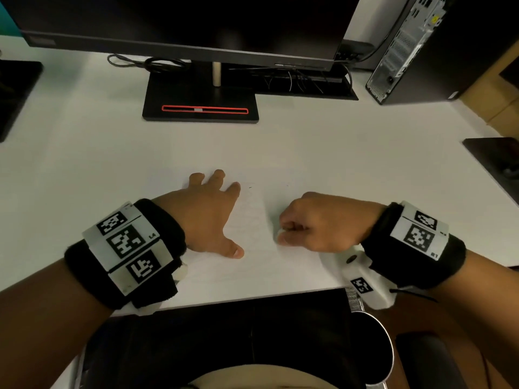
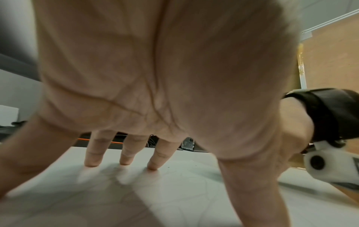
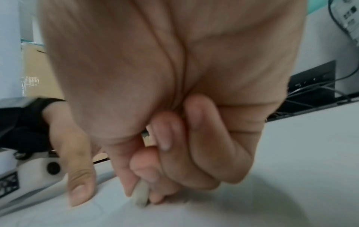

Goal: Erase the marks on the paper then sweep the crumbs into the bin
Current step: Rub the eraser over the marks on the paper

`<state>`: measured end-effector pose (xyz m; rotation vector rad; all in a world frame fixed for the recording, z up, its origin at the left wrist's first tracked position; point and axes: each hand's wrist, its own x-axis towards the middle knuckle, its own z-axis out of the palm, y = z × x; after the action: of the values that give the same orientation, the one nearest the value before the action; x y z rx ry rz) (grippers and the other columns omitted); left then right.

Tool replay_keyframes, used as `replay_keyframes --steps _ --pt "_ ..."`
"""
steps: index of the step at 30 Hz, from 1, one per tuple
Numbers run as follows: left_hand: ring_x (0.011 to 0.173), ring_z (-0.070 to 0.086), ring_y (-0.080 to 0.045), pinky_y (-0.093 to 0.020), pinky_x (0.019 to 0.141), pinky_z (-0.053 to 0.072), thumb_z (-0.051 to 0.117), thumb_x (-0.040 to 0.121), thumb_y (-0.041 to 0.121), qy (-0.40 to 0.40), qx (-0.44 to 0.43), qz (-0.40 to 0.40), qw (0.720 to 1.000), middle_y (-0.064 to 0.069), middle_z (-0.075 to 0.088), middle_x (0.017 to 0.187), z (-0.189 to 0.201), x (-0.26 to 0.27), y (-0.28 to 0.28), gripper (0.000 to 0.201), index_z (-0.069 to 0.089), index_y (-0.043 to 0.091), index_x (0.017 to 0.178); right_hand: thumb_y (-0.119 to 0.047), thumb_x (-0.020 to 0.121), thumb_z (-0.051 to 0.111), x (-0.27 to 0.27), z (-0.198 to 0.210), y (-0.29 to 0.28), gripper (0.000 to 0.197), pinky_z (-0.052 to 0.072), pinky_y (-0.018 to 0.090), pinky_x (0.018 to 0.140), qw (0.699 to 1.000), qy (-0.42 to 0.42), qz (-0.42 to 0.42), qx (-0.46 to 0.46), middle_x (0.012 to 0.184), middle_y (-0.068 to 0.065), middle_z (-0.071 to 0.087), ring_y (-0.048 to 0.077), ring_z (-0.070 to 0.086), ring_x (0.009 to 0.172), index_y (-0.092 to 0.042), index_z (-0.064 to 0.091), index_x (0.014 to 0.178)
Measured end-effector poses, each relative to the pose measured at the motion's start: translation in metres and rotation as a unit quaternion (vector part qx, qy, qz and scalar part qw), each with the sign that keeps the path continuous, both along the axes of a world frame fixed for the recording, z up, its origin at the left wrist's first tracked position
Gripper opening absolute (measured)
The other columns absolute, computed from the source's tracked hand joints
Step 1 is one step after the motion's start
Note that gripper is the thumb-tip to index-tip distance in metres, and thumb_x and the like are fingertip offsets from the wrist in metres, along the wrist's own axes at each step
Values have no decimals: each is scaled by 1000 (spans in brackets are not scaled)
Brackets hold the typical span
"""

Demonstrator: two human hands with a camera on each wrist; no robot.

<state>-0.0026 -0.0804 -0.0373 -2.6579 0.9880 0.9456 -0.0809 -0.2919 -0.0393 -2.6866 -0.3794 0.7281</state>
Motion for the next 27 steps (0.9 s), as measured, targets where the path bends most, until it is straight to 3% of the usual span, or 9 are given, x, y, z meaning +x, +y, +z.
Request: replay_keyframes --steps 5,8,12,14,17,18,21,23,27 --pt "152 -11 -32 -51 116 30 66 75 74 2 -12 1 1000 -2 -17 165 -3 2 2 121 -7 27 158 -32 101 55 -10 -6 9 43 38 30 55 999 -19 36 17 54 -1 46 14 38 51 -5 50 68" --pt "151 -12 -34 -55 117 26 68 75 71 23 -37 -1 999 -3 -16 165 -4 2 4 114 -14 49 152 -36 101 55 -6 -2 -4 44 40 34 57 1000 -5 9 3 54 -2 45 14 39 51 -9 50 67" --pt "149 -20 -38 -59 120 15 63 81 70 59 -35 -1 998 -7 -22 164 -1 -1 4 92 -8 74 138 -32 101 55 -6 -5 3 42 34 21 52 999 -35 18 15 52 -3 46 12 43 51 -8 51 67" --pt "148 -24 -38 -59 120 12 63 80 70 67 -33 1 997 -7 -25 163 -2 -1 6 90 -6 76 137 -31 101 56 -13 -6 6 42 34 20 53 999 -23 41 20 52 -2 46 11 45 53 -8 51 67" --pt "147 -27 -36 -58 120 13 70 72 72 68 -14 -7 998 -6 -30 161 1 -2 5 103 -10 74 138 -36 100 57 -7 -4 -5 43 43 34 58 1000 -12 10 8 53 -2 46 14 42 51 -10 50 67" --pt "147 -27 -36 -58 120 14 73 69 72 66 -6 -10 998 -5 -32 161 2 -3 5 109 -11 74 138 -37 100 57 -4 -4 -6 43 43 34 57 1000 -23 0 7 53 -3 47 14 42 50 -11 51 67" --pt "147 -28 -36 -57 120 17 78 62 72 63 3 -18 998 -5 -33 160 4 -5 4 119 -14 73 137 -30 101 56 -5 -9 9 41 35 17 53 998 -58 27 27 51 -2 48 11 46 51 -7 53 67" --pt "147 -28 -36 -57 119 17 79 60 72 60 -1 -18 998 -4 -33 160 3 -6 6 120 -13 74 137 -29 101 56 -13 -9 12 41 35 18 53 998 -45 42 32 52 0 50 12 45 51 -5 54 68" --pt "148 -26 -34 -56 118 17 79 58 73 48 -6 -18 999 -3 -31 161 1 -4 7 121 -11 74 138 -36 100 57 -6 -3 -4 41 39 30 56 999 -35 11 -2 54 -4 48 12 42 50 -14 50 66"
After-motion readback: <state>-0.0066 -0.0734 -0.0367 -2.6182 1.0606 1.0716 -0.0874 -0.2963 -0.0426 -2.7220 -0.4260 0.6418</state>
